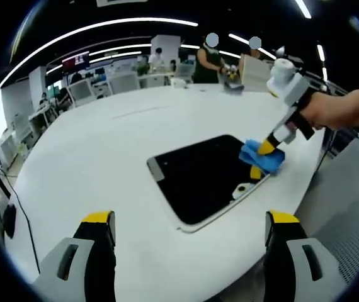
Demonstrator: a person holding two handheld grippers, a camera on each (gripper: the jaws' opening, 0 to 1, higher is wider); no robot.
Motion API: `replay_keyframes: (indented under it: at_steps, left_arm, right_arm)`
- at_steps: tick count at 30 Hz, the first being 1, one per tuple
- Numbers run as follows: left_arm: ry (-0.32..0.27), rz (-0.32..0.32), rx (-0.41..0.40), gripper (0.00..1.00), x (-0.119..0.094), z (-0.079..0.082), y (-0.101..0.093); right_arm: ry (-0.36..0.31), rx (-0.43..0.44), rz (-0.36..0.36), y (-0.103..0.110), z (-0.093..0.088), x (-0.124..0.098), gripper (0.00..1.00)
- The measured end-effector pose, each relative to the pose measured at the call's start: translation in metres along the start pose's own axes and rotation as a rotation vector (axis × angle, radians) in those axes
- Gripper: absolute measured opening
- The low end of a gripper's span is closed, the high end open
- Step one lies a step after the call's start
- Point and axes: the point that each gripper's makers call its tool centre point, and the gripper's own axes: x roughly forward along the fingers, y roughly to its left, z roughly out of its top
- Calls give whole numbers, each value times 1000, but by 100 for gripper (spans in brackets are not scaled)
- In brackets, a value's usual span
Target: Wipe the mirror surface with the cleaning cloth until all visible marks leave the cleaned area.
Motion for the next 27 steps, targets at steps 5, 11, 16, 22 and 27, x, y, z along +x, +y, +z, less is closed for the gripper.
replay_keyframes:
  at_steps: [5, 11, 16, 22, 27]
  left_arm:
    - [5, 0, -4, 99, 0, -1, 0]
    - [-3, 0, -5, 99, 0, 0, 0]
    - [-10, -2, -1, 99, 0, 2, 0]
    - [-8, -6, 0, 99, 1, 1, -1]
    - [-3, -8, 0, 99, 1, 0, -1]
  right_arm:
    - [-1, -3, -3, 2, -4, -2, 4]
    - [-8, -45, -17, 3, -5, -2, 5]
    - [-8, -11, -25, 4, -8, -3, 5]
    - [-49, -23, -42, 7, -3, -5, 4]
    - [-27, -22, -46, 8, -6, -3, 4]
